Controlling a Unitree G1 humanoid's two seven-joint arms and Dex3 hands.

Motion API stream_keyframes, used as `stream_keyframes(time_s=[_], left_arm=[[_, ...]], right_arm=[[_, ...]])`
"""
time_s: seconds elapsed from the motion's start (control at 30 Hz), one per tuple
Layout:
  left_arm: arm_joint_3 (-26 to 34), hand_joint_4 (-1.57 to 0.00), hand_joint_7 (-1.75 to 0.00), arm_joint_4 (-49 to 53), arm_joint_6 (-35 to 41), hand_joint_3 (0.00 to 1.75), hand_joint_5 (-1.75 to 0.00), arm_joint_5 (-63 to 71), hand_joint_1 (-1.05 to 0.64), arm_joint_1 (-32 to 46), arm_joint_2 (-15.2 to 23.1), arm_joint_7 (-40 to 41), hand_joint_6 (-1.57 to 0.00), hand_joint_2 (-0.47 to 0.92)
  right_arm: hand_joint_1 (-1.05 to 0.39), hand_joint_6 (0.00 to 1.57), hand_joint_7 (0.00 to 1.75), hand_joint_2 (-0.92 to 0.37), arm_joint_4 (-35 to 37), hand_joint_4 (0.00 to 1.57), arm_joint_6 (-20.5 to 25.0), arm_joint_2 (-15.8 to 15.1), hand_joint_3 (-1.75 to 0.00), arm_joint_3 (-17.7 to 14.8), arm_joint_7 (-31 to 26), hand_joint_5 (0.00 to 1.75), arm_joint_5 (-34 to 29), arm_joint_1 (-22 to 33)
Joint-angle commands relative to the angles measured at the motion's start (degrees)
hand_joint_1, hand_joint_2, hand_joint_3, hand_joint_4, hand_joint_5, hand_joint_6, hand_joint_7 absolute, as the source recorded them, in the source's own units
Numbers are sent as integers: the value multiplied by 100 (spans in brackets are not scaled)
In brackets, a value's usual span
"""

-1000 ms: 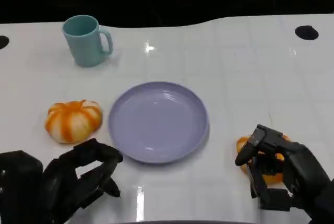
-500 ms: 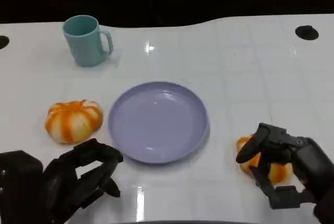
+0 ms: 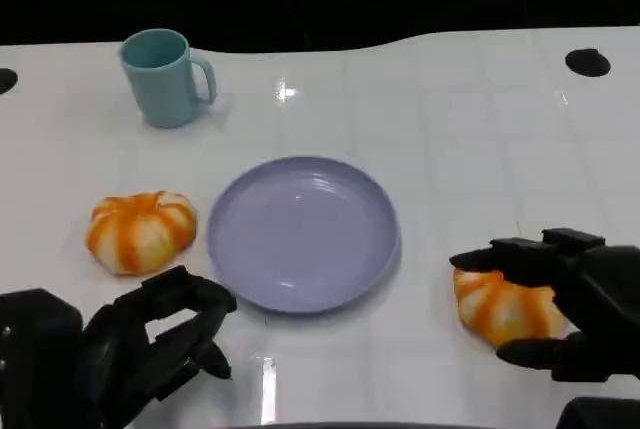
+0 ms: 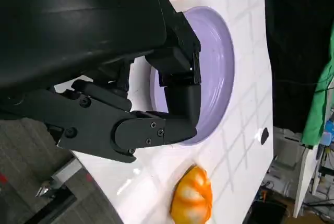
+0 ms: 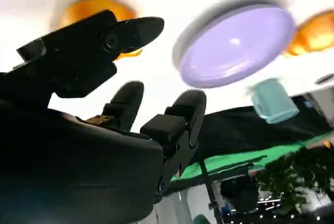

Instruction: Grasp the bread from the table and place it into the plate.

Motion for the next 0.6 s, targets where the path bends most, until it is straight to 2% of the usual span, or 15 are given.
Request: stream_keyframes(time_s=[0.03,0.27,0.6], left_arm=[[16,-60,-134,-55,17,41,-174,-20,-47,35,99,-56,-61,92],[6,-61,-133,-29,31,41,-173,-11,-48,10,91,-48,-62,92],[-11,-61,-131,3,48,40,-173,-9,-48,-24,64,-25,-63,92]], right_arm=[[-35,35,6,-71,-365,14,215,-256,0,61,233,41,-495,23],[-25,30,1,-63,-503,1,365,-451,0,185,629,41,-867,-49],[-25,36,3,-62,-45,2,427,-490,0,554,696,46,-1436,-429]])
